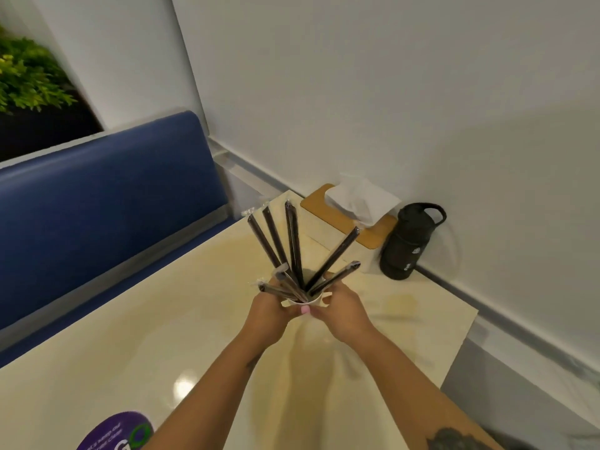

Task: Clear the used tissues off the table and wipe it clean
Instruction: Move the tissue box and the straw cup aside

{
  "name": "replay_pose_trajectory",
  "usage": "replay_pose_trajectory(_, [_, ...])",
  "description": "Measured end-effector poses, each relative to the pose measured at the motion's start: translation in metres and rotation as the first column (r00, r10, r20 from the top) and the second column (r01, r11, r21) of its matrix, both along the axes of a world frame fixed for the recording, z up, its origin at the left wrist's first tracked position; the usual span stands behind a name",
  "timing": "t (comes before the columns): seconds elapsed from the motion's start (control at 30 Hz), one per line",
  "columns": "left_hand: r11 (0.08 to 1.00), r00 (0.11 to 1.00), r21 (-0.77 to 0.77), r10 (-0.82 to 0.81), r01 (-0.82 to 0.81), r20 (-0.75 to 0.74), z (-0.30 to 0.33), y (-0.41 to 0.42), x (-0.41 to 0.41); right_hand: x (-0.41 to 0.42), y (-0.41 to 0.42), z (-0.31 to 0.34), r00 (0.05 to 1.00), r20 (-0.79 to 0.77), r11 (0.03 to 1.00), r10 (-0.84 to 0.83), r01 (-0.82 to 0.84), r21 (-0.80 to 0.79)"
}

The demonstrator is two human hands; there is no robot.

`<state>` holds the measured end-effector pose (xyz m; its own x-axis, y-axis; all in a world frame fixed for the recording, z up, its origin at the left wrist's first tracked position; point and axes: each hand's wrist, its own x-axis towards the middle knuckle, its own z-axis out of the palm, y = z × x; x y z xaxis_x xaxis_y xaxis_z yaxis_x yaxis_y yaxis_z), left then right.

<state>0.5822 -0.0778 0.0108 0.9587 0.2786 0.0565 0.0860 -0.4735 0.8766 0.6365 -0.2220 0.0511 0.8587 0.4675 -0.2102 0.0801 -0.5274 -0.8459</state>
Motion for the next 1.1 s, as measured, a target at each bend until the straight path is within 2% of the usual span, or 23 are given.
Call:
replay_pose_trajectory(0.23, [0.991, 0.991, -0.035, -0.130, 0.129, -0.043, -0.006, -0.042, 0.071, 0.053, -0.045, -0.009, 0.992, 0.004, 0.992, -0.125, 0.125, -0.031])
replay_pose_trajectory(0.43, [0.990, 0.984, -0.005, -0.143, 0.143, -0.106, -0.011, -0.068, 0.104, 0.080, -0.069, -0.018, 0.985, -0.006, 0.981, -0.172, 0.171, -0.089])
replay_pose_trajectory(0.93, [0.991, 0.975, 0.017, -0.126, 0.132, -0.184, -0.022, -0.085, 0.119, 0.098, -0.081, -0.045, 0.972, -0.091, 0.976, -0.215, 0.210, -0.062])
replay_pose_trajectory(1.1, [0.992, 0.982, 0.032, -0.116, 0.122, -0.152, -0.023, -0.084, 0.121, 0.099, -0.078, -0.050, 0.969, -0.099, 0.974, -0.225, 0.223, -0.031])
